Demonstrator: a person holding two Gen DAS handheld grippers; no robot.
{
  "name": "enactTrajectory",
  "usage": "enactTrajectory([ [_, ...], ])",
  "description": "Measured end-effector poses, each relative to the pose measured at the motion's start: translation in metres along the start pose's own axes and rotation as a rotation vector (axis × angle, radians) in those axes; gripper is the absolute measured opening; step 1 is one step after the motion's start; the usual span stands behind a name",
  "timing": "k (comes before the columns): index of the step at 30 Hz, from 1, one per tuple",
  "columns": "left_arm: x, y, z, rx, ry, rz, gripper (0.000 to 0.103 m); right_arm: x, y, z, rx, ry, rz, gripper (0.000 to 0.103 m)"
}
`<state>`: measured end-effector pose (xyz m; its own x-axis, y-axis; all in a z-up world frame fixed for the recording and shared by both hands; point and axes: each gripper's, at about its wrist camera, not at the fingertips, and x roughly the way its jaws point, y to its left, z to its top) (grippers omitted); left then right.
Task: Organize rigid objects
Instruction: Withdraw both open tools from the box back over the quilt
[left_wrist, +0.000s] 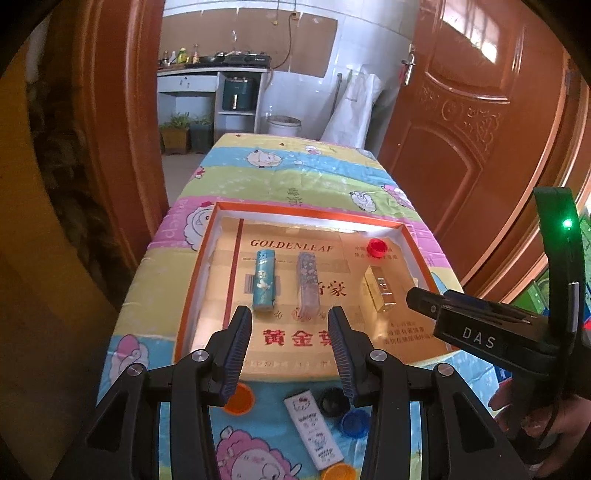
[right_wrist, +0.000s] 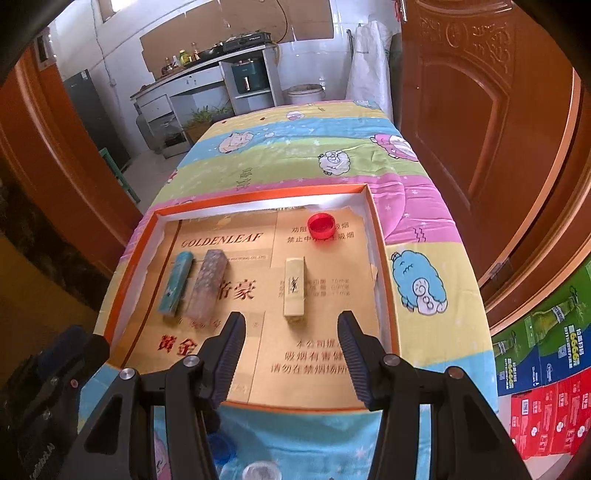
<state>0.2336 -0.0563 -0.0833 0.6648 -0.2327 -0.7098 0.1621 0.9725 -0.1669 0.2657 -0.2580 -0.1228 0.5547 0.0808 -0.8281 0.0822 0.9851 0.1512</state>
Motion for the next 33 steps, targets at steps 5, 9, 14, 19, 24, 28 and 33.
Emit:
enactTrajectory([
  [5,-0.016,0.008,-0.006,-0.015,-0.012,0.006,0.044,-0.014,0.007,-0.01,-0.009,-0.005,0.004,0.052],
  [9,-0.027,0.015,-0.012,-0.023,-0.018,0.015,0.044,-0.027,0.012,-0.02,-0.019,-0.013,0.01,0.052],
  [14,-0.039,0.024,-0.021,-0.031,-0.018,0.028,0.044,-0.038,0.015,-0.029,-0.02,-0.015,0.018,0.052],
  [19,-0.049,0.031,-0.029,-0.035,-0.02,0.04,0.044,-0.049,0.018,-0.038,-0.028,-0.018,0.023,0.052],
  [24,-0.058,0.036,-0.035,-0.035,-0.021,0.05,0.044,-0.056,0.021,-0.047,-0.031,-0.02,0.028,0.052],
  [28,-0.061,0.037,-0.042,-0.03,-0.018,0.051,0.044,-0.061,0.021,-0.055,-0.038,-0.022,0.032,0.052],
  [33,-0.062,0.036,-0.053,-0.022,-0.004,0.035,0.044,-0.064,0.022,-0.067,-0.045,-0.019,0.027,0.052],
])
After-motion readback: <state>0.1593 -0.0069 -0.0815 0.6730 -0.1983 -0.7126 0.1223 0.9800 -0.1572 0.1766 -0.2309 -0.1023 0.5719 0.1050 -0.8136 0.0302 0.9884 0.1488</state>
